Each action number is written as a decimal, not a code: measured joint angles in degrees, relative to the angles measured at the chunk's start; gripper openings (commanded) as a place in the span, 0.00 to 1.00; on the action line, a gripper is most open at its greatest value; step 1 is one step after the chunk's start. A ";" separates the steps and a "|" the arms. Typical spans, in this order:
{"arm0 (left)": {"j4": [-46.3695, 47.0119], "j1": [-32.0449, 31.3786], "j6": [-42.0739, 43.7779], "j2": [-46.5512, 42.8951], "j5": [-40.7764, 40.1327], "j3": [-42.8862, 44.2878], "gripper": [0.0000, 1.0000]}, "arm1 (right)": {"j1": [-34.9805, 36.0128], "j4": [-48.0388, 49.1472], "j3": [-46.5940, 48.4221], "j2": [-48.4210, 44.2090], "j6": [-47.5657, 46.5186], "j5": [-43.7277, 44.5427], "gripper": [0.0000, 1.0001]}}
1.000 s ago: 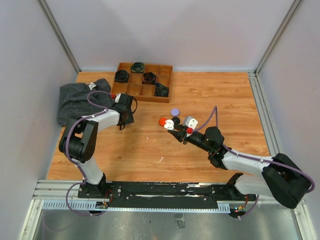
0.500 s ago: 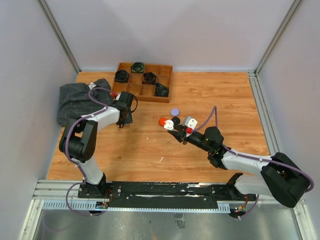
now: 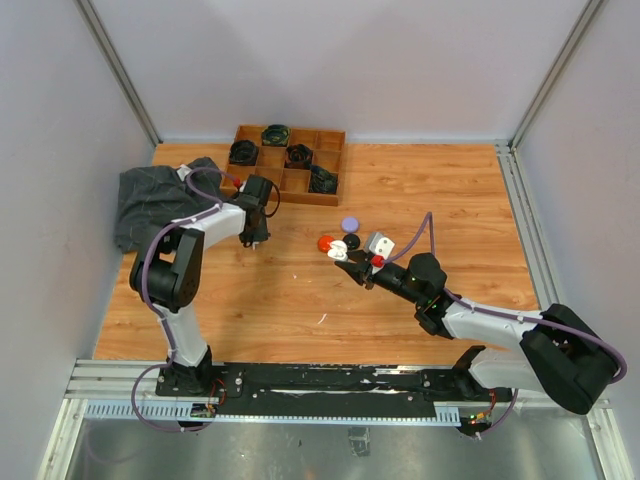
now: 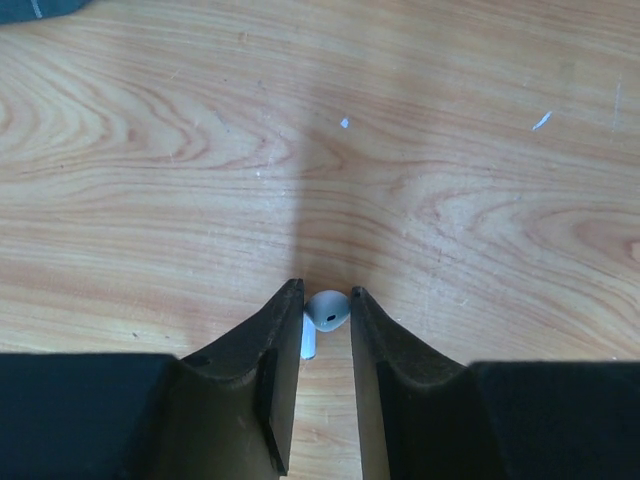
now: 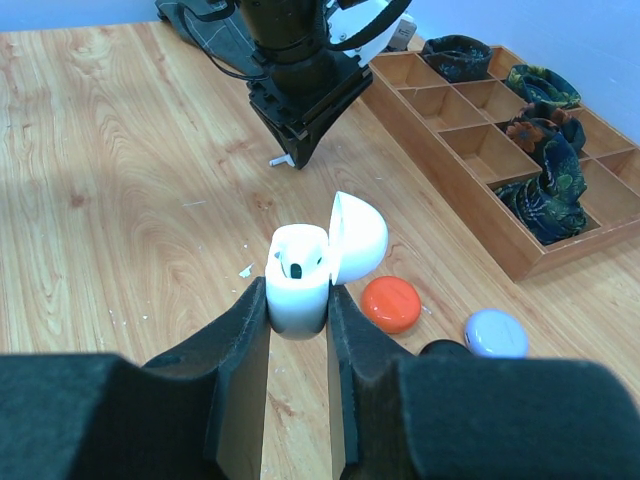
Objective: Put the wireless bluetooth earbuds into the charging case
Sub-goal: Pick up the earbud from the center of the board, then place the earbud in the charging case, then close the charging case, then place the charging case at the center of the board.
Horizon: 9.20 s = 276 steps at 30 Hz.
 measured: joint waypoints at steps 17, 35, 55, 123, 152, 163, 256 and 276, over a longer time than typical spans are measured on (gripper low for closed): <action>-4.66 0.00 0.63 0.09 2.75 1.40 0.17 | 0.00 0.00 0.00 0.09 0.00 -0.48 0.01; 9.35 -5.66 -5.70 -29.46 15.85 -17.81 0.13 | 0.00 -0.04 0.02 -2.21 0.35 -0.50 0.01; 38.23 -14.10 -9.27 -51.98 28.17 -31.32 0.13 | 0.00 2.14 3.65 -2.03 6.16 -5.35 0.01; 66.18 -25.86 -6.34 -51.49 30.27 -38.01 0.21 | 0.00 7.06 4.46 -5.20 13.53 -9.46 0.01; 61.51 -26.49 -2.19 -51.28 31.56 -37.86 0.54 | 0.00 4.07 3.26 -7.63 11.50 -7.85 0.01; 52.98 -26.67 -1.53 -54.58 27.65 -36.17 0.72 | 0.00 4.83 3.26 -8.72 10.75 -7.74 0.01; 1.27 -8.52 9.84 -61.13 -7.19 -21.24 0.99 | -27.17 -43.63 24.37 19.21 25.07 -9.07 0.02; 2.82 -0.81 9.64 -68.30 -6.03 -22.29 0.99 | -29.27 -47.80 38.32 39.08 32.37 -19.52 0.41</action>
